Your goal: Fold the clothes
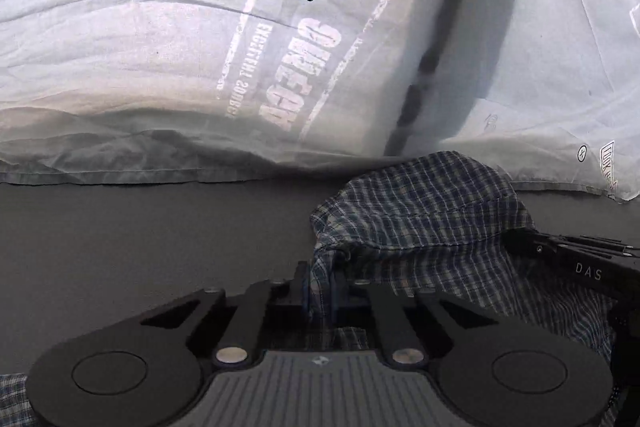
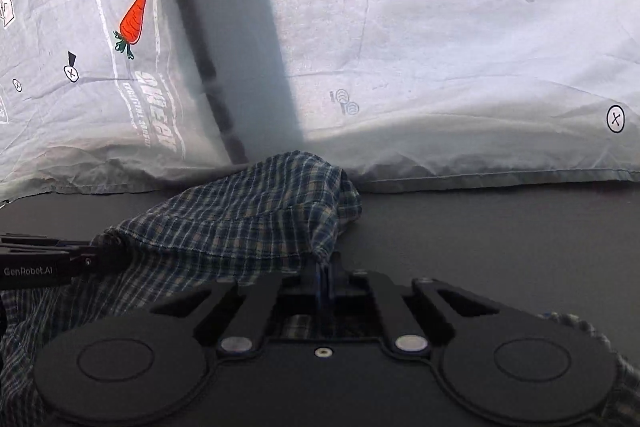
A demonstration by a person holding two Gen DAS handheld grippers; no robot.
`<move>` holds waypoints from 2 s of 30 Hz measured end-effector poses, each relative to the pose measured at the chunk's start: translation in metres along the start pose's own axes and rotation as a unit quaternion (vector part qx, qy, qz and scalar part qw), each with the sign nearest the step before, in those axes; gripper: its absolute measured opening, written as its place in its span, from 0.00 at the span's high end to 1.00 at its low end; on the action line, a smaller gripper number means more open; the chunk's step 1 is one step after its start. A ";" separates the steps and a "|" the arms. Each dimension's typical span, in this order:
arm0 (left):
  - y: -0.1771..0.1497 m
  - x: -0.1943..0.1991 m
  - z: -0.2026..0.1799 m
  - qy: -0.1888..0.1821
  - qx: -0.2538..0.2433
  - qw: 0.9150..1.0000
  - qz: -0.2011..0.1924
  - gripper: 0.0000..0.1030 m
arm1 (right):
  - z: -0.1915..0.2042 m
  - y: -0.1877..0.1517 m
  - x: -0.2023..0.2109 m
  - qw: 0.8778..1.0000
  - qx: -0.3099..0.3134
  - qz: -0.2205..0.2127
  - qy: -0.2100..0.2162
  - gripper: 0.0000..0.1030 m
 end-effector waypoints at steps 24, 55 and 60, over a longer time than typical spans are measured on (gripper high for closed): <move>-0.089 0.144 0.044 0.063 0.013 0.998 0.025 0.24 | -0.061 -0.136 0.208 0.971 -0.140 0.017 -0.192 0.73; -0.240 0.283 0.283 0.183 0.298 0.932 0.098 0.14 | 0.135 -0.274 0.204 0.997 0.002 0.035 -0.069 0.00; -0.242 0.275 0.332 0.199 0.318 0.921 0.102 0.14 | 0.142 -0.283 0.199 0.994 0.013 0.007 -0.105 0.00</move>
Point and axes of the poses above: each gripper's, at about its wrist camera, not at the fingertips, and x roughly against the way its jaws point, z to its left, y to its top, the point moved 5 cm from there along -x, roughly the way its jaws point, and after that the axes turned 11 degrees about y, right-handed, at the moved point
